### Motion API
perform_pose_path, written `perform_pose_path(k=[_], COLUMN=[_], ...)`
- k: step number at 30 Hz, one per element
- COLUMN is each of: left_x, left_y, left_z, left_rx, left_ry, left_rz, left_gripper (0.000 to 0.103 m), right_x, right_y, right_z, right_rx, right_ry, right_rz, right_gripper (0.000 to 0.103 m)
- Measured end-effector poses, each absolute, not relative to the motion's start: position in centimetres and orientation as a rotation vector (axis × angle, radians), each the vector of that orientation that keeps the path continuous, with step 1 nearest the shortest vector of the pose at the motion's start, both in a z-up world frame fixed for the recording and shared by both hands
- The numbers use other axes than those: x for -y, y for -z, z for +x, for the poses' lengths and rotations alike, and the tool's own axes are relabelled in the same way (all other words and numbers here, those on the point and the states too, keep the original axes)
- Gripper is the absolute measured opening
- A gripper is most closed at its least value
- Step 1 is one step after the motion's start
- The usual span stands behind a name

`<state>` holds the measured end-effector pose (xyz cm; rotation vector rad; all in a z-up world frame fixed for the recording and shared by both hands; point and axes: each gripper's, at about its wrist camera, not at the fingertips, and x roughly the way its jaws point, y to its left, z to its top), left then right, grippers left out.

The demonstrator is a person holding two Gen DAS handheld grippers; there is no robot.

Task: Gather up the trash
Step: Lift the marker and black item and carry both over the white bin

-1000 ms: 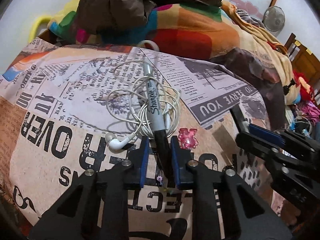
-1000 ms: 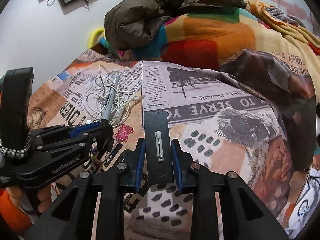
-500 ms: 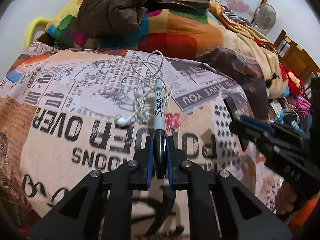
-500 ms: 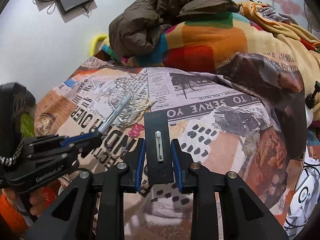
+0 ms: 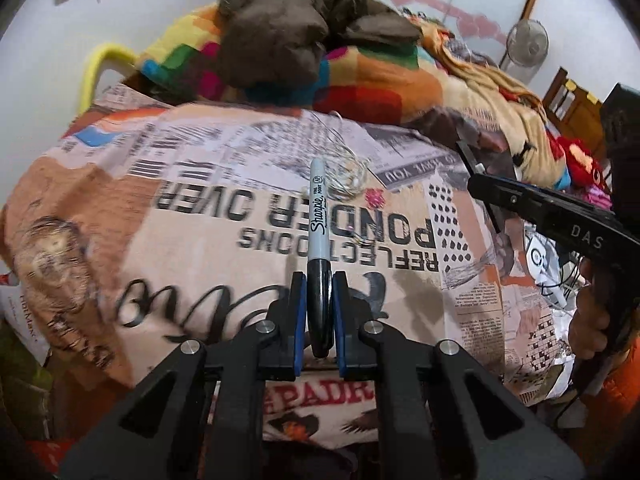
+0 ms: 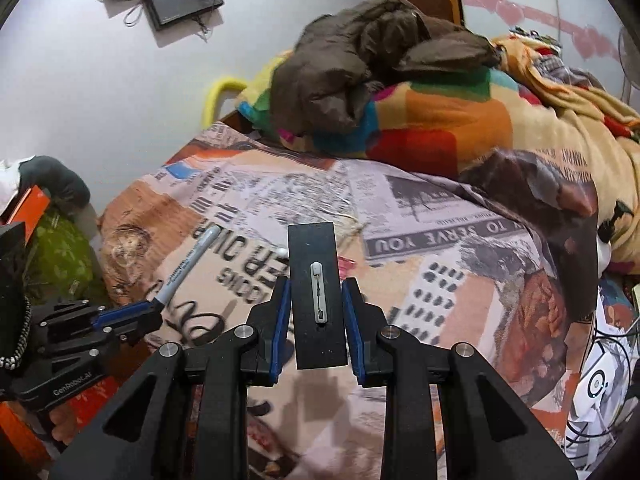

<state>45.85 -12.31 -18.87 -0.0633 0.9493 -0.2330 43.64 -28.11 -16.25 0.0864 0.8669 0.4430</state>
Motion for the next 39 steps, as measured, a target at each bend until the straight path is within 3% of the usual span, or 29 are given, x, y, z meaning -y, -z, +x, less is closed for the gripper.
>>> perform_pose_path(k=[24, 39], left_x=[-6.1, -18.1], left_y=[10.7, 13.9], left_z=[32.7, 23.6], left_rx=[-0.708, -0.704], left_ry=[-0.006, -0.212], left_rz=[-0.217, -0.325], left_gripper=[0.011, 0.011], right_x=[10.6, -2.0], right_y=[8.5, 10.6], right_z=[35.3, 30.0], right_rx=[-0.752, -0.813], right_ry=[-0.674, -0.889], right_rz=[-0.04, -0.146], right_gripper=[0.023, 0.024])
